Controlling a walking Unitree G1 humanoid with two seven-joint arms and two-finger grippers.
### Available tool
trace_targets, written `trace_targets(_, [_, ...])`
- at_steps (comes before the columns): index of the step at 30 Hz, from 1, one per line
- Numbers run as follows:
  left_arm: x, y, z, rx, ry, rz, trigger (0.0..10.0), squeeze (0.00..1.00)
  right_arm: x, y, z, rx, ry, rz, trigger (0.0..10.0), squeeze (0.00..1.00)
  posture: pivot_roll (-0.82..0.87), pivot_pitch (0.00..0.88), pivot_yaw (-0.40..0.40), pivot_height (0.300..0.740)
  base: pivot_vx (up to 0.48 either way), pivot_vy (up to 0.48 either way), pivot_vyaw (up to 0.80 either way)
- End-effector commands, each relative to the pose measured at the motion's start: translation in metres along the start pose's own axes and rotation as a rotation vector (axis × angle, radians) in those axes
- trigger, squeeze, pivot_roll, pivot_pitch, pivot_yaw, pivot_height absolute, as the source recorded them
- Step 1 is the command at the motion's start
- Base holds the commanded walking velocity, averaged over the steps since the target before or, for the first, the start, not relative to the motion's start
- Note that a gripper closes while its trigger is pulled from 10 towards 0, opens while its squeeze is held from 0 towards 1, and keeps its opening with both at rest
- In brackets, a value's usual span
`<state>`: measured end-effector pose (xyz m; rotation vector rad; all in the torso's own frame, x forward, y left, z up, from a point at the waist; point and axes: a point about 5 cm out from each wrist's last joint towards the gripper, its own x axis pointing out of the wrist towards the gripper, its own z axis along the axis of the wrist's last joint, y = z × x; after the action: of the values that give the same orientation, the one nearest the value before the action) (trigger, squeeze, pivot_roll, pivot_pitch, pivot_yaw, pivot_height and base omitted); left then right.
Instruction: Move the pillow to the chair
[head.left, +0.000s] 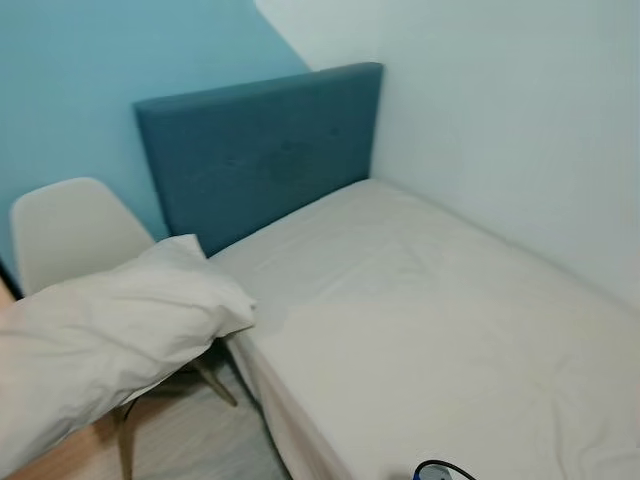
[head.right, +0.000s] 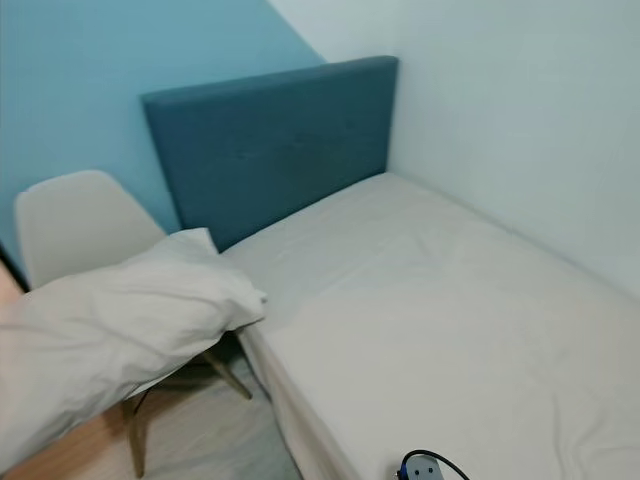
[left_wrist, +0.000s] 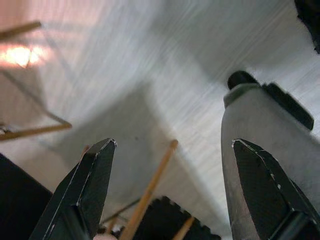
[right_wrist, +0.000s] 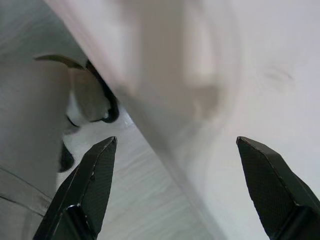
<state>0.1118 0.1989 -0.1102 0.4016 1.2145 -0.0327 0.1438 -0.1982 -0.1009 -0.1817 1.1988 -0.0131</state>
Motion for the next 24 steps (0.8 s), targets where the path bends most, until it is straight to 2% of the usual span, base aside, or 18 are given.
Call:
trace_targets(1, [-0.001,0.0,-0.009,-0.012,0.032,-0.005,10.0,0.0,0.0,0.002,0.004,-0.002,-0.013,0.004,10.0,0.0,-0.13,0.0,-0.009,0.74,0.0,0.0,0.0])
trace_targets(12, [-0.001,-0.006,-0.005,-0.018,0.029,-0.012,10.0,0.0,0.0,0.001,0.005,0.004,-0.025,0.006,10.0,0.0,-0.13,0.0,-0.012,0.74,-0.433,0.0,0.0])
trace_targets(24, [-0.001,-0.014,-0.002,0.008,0.019,-0.023,10.0,0.0,0.0,0.001,0.005,-0.007,-0.024,0.005,10.0,0.0,-0.13,0.0,-0.012,0.74,0.0,0.0,0.0])
